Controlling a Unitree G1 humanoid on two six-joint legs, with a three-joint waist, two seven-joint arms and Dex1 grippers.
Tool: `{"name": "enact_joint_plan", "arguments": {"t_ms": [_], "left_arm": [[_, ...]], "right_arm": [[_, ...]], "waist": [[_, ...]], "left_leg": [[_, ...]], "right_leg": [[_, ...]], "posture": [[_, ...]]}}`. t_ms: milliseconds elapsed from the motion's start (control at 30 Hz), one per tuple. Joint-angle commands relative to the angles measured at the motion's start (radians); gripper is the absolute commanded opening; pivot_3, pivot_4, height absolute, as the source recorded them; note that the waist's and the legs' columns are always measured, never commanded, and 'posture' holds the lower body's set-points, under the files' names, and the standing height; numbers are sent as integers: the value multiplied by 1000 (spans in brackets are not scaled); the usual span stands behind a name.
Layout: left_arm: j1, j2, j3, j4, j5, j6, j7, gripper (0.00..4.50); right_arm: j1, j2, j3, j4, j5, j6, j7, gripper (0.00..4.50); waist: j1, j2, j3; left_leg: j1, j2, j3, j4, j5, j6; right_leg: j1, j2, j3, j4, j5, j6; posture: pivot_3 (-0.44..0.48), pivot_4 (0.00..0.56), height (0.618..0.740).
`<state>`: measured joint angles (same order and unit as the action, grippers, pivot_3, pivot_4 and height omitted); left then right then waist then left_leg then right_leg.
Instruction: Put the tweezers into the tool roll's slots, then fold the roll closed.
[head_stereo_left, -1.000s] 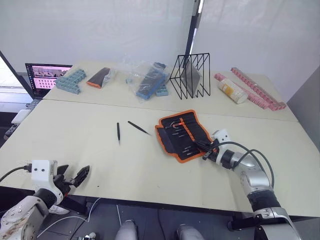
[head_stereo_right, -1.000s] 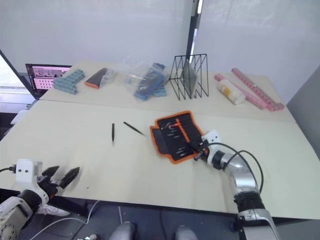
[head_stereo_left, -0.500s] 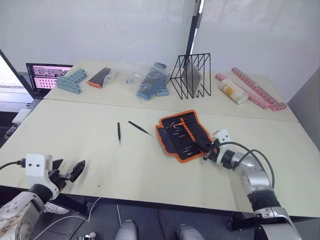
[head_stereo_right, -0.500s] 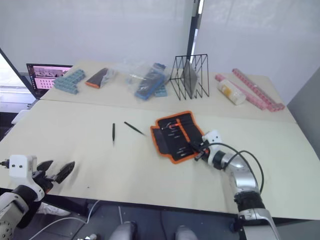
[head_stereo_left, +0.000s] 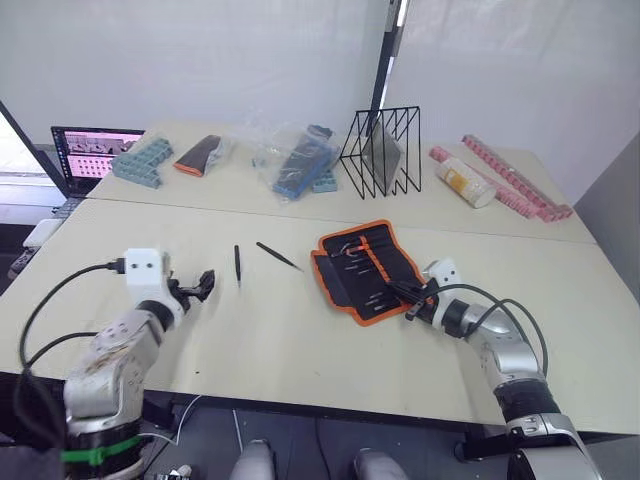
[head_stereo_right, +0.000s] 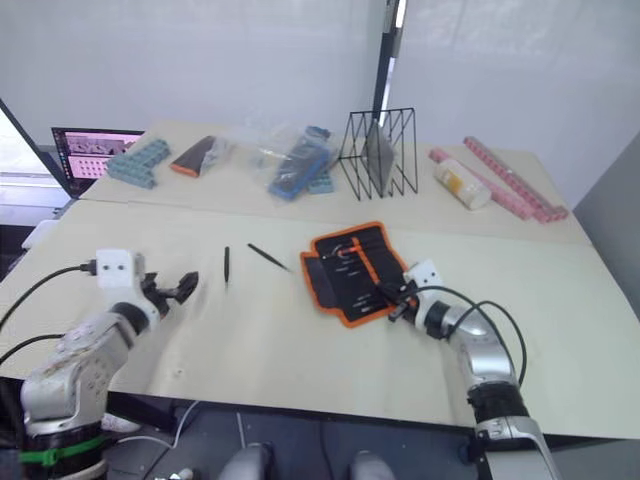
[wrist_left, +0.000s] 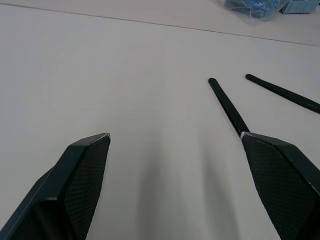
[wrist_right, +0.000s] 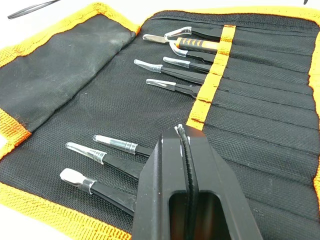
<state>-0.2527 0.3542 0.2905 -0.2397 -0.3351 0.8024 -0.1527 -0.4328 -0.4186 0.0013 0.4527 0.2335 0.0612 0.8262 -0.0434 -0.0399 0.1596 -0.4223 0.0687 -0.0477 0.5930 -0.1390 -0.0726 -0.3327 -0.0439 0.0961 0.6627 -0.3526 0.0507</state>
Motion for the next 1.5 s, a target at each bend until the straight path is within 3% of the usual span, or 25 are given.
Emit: {"name": "enact_joint_plan", "arguments": {"t_ms": [33, 333, 500, 733, 967, 1233, 1500], "left_arm": [[-51, -30, -34, 11, 25, -42, 31, 4451], [-67, -100, -98, 40, 56, -71, 61, 4451], [-132, -157, -153, 151, 110, -99, 105, 4451], [-184, -145, -174, 291, 183, -111, 129, 2338], [-191, -95, -170, 306, 210, -140, 95, 54], [-181, 11, -161, 222, 208, -214, -18, 19], [-266, 118, -174, 89, 86, -229, -279, 19]], "right_arm": [[16, -9, 23, 54, -43, 25, -5, 0], [26, -17, 14, 31, -44, 31, -12, 0], [22, -16, 15, 23, -52, 32, -19, 0], [27, -24, 5, 10, -50, 37, -25, 0], [32, -22, 0, 0, -49, 42, -37, 0], [42, -19, 0, -12, -44, 49, -44, 0], [66, -30, -22, -49, -37, 58, -60, 0]], "waist": [[-2, 0, 0], [1, 0, 0], [4, 0, 0], [5, 2, -1], [5, 4, -2], [5, 3, -2], [9, 4, -1]], "left_leg": [[0, 0, 0, 0, 0, 0], [0, 0, 0, 0, 0, 0], [0, -1, -1, 0, 0, 0], [0, -1, -1, 0, 0, 0], [0, -1, -1, 0, 0, 0], [-1, -1, -1, 0, 0, 0], [-2, -1, -1, -1, 0, 0]], "right_leg": [[0, 0, 0, 0, 0, 0], [0, 0, 0, 0, 0, 0], [0, 0, 0, 0, 0, 0], [1, 0, 0, 0, 0, 0], [1, 0, 0, 0, 0, 0], [0, 0, 0, -1, 0, 0], [0, 0, 0, -2, 0, 0]], "posture": [[0, 150, 734], [0, 150, 734], [0, 150, 734], [0, 150, 734], [0, 150, 734], [0, 150, 734], [0, 150, 734]]}}
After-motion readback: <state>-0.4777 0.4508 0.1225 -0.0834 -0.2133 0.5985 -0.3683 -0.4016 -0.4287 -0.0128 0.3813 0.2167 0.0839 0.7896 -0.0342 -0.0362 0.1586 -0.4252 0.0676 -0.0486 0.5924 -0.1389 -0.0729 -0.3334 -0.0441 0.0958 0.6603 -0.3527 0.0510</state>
